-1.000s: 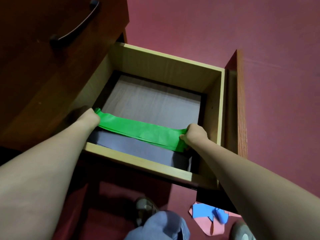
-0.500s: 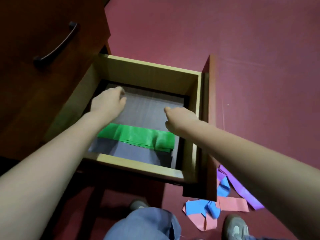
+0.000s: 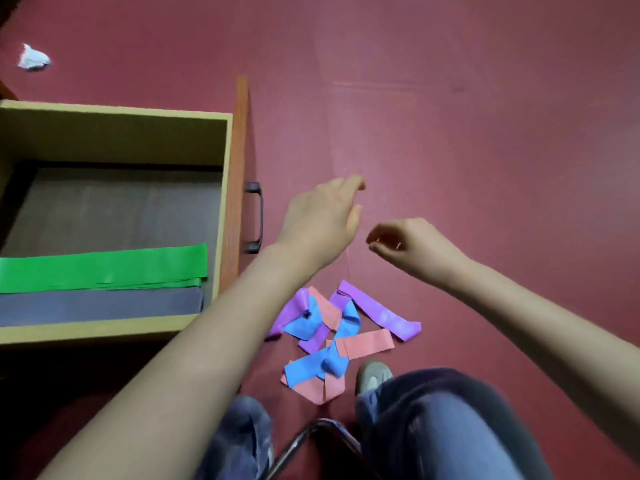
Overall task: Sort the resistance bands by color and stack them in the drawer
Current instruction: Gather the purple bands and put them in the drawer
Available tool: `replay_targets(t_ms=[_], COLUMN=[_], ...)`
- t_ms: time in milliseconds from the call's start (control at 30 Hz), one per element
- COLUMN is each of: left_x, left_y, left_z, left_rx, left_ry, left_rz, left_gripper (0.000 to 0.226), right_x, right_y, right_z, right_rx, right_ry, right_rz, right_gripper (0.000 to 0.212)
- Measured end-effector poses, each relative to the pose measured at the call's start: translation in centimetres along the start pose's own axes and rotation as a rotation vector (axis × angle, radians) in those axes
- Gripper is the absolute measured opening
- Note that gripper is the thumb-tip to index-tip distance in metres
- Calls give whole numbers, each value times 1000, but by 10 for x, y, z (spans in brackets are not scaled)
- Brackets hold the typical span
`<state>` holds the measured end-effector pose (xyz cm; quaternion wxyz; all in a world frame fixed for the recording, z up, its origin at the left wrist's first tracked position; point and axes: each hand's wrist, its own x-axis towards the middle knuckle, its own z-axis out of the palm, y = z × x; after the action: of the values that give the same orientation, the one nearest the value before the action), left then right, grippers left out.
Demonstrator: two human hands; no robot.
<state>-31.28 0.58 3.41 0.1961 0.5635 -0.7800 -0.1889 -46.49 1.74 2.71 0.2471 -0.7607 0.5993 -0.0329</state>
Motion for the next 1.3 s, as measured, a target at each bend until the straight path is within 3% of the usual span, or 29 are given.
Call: replay_targets(t_ms=[233,500,800,1067,1300], left_x=[-12,-9,-13,-15,-13], left_y=[9,-57,-120,-149,-157], left_z=[102,192,283,317,321], left_rx=[-189,-505,-769,-720,-789], left_ry=[-202,-121,-17,-31,14], left_rz=[-192,-565,-843,-858,-938], left_gripper=[32,22,12,12,22], right_x=[0,39,101,119,119], right_y=[91,152,198,196,202], right_z=[53,139,255,316,332], right_rx=[74,245,170,-47,23], right_ry=[-114,-104,-89,-190,8], right_rz=[207,363,471,470,499], right_gripper=[18,16,26,54,30])
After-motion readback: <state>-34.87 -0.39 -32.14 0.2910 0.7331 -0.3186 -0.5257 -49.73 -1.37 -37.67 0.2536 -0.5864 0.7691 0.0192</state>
